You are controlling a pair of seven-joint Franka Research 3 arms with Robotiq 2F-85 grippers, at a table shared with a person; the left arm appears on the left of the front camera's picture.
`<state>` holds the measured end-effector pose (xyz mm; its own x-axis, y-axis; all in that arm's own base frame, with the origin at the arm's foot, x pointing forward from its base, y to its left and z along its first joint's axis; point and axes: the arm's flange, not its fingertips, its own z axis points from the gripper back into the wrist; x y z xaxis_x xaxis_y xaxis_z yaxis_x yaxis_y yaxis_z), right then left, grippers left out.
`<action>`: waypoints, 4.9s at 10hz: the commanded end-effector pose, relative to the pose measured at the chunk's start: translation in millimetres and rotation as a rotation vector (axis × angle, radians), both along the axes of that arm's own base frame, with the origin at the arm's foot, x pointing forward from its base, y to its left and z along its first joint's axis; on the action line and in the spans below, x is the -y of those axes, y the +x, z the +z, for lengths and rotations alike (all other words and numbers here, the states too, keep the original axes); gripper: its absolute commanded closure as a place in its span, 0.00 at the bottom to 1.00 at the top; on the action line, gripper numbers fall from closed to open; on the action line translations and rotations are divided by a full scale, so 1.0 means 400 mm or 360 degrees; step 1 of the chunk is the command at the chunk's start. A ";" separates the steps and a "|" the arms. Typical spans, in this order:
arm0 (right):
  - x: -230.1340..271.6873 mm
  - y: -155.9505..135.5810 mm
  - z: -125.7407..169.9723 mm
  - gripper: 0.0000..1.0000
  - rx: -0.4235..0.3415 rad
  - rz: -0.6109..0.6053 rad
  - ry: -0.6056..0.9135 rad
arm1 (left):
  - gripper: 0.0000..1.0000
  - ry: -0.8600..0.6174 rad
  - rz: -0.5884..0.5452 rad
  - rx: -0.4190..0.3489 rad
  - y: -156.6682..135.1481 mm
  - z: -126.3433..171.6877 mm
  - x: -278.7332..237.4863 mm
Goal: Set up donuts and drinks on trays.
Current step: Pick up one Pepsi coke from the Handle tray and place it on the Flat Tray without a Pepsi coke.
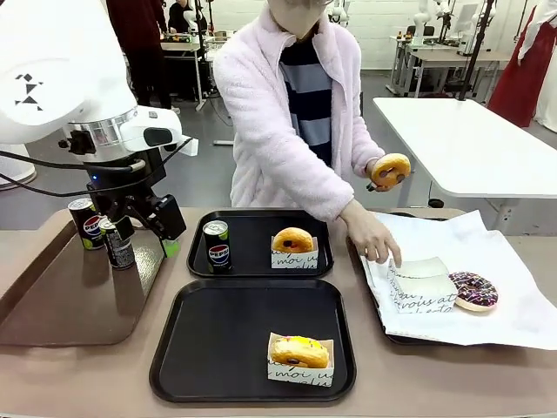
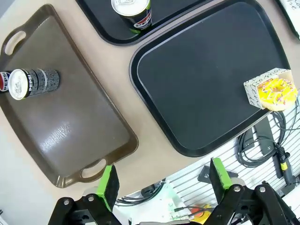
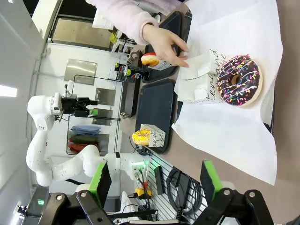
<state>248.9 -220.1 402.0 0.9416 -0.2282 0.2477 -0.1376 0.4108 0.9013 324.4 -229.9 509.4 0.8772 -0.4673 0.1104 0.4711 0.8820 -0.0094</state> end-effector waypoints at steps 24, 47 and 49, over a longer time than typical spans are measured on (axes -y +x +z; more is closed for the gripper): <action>0.002 0.000 0.000 0.00 0.0017 -0.0003 0.0013 | 0.00 -0.0067 0.0757 0.0005 0.462 -0.245 -0.377; 0.002 0.000 0.000 0.00 0.0017 -0.0003 0.0013 | 1.00 0.0169 0.0607 -0.0205 0.275 -0.037 -0.309; 0.002 0.000 0.000 0.00 0.0017 -0.0003 0.0013 | 1.00 0.0115 0.0534 -0.0177 0.209 0.009 -0.308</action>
